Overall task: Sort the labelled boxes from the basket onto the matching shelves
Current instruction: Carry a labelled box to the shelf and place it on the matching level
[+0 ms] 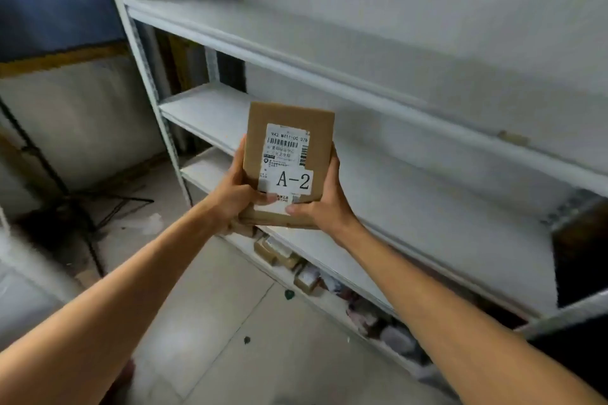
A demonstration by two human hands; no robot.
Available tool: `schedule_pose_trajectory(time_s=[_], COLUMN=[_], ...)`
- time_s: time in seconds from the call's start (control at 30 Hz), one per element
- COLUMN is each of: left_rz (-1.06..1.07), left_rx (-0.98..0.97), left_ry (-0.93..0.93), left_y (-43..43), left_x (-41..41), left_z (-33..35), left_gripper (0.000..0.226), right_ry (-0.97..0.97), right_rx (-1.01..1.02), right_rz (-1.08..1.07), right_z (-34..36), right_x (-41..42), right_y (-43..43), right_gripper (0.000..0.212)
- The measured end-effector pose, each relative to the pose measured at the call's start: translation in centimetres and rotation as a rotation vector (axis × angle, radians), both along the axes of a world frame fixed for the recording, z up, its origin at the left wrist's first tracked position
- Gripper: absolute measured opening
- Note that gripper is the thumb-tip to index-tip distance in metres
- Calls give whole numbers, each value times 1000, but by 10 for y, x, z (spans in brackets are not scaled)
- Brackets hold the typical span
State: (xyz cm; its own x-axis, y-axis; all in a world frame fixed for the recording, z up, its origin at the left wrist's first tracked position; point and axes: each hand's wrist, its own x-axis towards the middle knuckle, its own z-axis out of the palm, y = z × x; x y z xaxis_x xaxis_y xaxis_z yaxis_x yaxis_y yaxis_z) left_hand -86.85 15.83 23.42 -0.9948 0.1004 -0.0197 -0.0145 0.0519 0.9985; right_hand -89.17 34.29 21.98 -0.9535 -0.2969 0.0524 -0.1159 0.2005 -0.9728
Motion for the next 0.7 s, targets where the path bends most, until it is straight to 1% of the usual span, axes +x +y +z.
schedule_pose_trajectory(time_s=[0.13, 0.3, 0.47, 0.6, 0.7], left_rz=[-200, -456, -603, -657, -641], left_rx=[31, 87, 141, 152, 150], left_ry=[0, -28, -73, -83, -71], left_y=[63, 137, 189, 216, 232], left_x=[-11, -10, -2, -9, -14], left_z=[-13, -27, -38, -32, -25], left_gripper=[103, 100, 106, 107, 109], right_ry=[-30, -70, -133, -128, -133], right_rx=[18, 48, 93, 97, 106], right_rz=[-250, -484, -612, -671, -677], right_z=[-6, -11, -16, -13, -6], right_x=[32, 77, 106, 108, 102], right_y=[61, 127, 170, 193, 208], right_gripper=[138, 135, 134, 136, 135])
